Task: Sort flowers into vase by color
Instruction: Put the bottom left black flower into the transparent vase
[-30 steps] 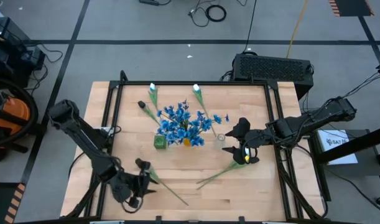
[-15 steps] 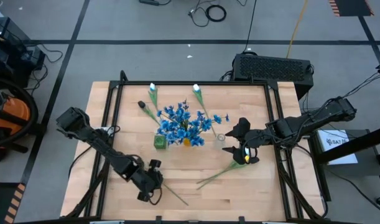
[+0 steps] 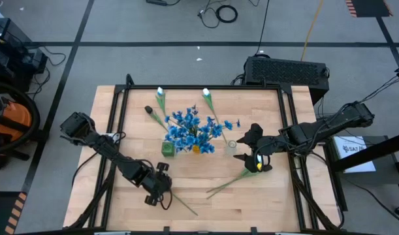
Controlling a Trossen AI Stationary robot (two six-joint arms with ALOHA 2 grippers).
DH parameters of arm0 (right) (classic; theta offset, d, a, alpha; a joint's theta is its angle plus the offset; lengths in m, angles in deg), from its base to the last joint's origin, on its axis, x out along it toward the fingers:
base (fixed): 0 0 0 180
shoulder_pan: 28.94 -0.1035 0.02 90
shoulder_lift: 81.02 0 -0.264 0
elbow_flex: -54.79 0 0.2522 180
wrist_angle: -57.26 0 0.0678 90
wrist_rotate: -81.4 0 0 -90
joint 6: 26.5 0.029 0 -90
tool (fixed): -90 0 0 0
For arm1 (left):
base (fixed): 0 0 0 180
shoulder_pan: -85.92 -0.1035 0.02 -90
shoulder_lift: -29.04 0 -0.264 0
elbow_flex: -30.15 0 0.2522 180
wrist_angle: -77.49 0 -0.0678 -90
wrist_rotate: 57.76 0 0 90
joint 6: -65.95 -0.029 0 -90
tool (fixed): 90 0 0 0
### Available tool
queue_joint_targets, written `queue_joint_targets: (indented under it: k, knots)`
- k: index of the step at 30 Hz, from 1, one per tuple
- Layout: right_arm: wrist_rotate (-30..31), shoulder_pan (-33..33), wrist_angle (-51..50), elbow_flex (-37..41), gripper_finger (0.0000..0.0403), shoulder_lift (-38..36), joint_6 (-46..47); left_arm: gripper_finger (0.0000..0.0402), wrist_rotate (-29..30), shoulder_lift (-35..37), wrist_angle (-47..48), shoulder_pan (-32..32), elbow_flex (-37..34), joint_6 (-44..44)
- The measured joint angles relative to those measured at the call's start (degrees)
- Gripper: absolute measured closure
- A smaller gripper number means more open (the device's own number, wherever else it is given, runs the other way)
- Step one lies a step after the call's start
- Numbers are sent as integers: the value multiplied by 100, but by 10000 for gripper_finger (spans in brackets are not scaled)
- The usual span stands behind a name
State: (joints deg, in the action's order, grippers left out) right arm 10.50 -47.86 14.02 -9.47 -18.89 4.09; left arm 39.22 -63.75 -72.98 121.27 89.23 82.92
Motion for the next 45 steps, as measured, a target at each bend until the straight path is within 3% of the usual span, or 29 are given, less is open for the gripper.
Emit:
queue_joint_targets:
  k: [8,27,34,43,45]
  knots:
    - [0,0,2,0,90,0,26,250,178,0,166,3,0,-145]
    - [0,0,7,0,90,1,24,371,46,18,-348,-2,-433,-98]
    - [0,0,7,0,90,2,24,391,37,7,-273,-2,-351,-96]
    - [-22,0,179,4,90,-2,-101,393,-78,434,1136,7,312,-78]
    - [-272,0,413,9,90,-37,-298,393,-54,589,1401,7,509,-80]
